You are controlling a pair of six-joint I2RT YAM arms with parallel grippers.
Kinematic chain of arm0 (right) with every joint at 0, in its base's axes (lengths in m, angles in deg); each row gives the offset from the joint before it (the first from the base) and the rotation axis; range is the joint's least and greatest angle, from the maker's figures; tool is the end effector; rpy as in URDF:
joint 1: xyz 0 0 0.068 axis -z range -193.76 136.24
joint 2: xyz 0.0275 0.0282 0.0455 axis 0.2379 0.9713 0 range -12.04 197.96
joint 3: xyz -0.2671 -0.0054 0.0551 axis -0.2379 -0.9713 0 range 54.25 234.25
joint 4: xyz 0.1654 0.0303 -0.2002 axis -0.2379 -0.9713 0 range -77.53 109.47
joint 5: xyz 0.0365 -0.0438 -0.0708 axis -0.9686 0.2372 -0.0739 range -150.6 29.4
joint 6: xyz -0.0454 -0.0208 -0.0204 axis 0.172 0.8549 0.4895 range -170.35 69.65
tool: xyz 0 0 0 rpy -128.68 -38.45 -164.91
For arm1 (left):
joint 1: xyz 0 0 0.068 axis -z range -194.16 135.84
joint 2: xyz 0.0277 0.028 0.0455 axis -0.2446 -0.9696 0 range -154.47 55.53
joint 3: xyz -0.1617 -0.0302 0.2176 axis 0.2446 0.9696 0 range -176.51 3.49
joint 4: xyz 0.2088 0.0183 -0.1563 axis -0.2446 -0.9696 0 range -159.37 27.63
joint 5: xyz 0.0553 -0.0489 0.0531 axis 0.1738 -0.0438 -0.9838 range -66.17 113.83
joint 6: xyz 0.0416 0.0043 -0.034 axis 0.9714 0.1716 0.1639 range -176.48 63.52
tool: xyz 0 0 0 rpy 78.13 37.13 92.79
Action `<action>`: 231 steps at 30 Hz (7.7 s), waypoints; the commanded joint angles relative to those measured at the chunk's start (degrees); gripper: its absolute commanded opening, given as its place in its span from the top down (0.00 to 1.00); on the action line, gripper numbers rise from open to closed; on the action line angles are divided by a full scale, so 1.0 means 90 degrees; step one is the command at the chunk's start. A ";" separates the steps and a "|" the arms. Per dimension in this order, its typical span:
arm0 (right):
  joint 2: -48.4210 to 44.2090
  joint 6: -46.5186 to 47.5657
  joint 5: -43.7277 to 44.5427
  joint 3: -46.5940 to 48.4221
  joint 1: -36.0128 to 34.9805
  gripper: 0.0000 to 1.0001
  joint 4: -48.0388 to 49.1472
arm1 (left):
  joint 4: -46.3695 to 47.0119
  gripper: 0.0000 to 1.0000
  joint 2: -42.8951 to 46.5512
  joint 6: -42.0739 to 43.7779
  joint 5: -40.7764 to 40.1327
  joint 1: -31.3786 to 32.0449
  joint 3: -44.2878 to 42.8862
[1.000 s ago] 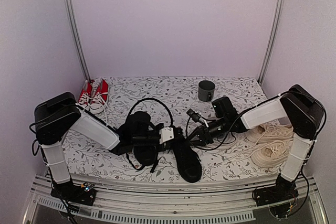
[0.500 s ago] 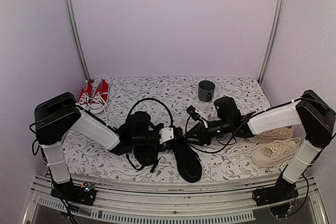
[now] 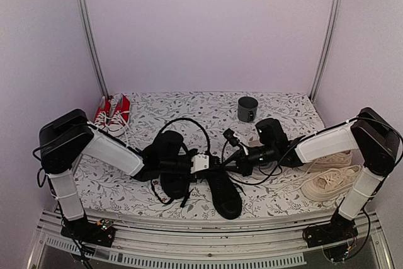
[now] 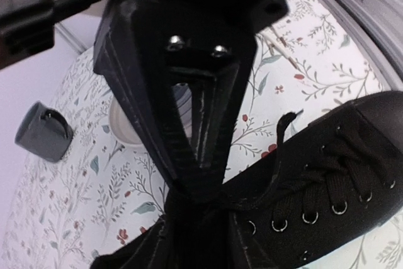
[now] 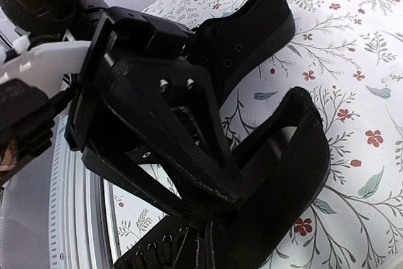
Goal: Tie the shoes
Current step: Tie the loops with the shoelace on the shoe.
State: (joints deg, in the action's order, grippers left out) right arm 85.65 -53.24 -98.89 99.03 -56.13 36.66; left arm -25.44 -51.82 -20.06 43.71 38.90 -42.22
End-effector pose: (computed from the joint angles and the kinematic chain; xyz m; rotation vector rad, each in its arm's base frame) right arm 0.2317 0.2412 0.1563 -1.1357 1.9808 1.1635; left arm 0.2100 -0.2994 0.1334 1.5686 1.2637 -0.5326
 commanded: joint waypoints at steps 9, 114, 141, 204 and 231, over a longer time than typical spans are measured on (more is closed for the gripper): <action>-0.0229 0.0051 -0.0060 -0.0102 -0.0029 0.99 0.0140 | -0.3317 0.40 0.0151 0.1280 0.0842 -0.0282 -0.1273; 0.0455 -0.0205 -0.1168 0.0154 0.0293 0.82 0.0077 | -0.0739 1.00 -0.0216 -0.0400 0.0495 -0.0395 -0.0723; 0.0209 -0.0587 -0.1122 -0.0035 0.0252 0.76 0.0573 | -0.0138 1.00 -0.0088 -0.0807 0.0899 -0.0448 -0.0507; -0.1151 0.0785 0.1444 -0.1155 -0.0552 0.99 0.1332 | -0.1996 0.66 -0.0167 -0.0050 0.1591 -0.0557 -0.1171; -0.1200 -0.0326 -0.0642 -0.1001 0.0421 0.68 0.1447 | -0.1465 1.00 -0.0716 -0.0583 0.1592 -0.0439 -0.1461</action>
State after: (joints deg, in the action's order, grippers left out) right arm 76.12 -48.81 -95.02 88.69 -57.27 47.00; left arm -41.20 -58.11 -23.78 59.75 34.59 -55.99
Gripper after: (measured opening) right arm 0.321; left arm 0.008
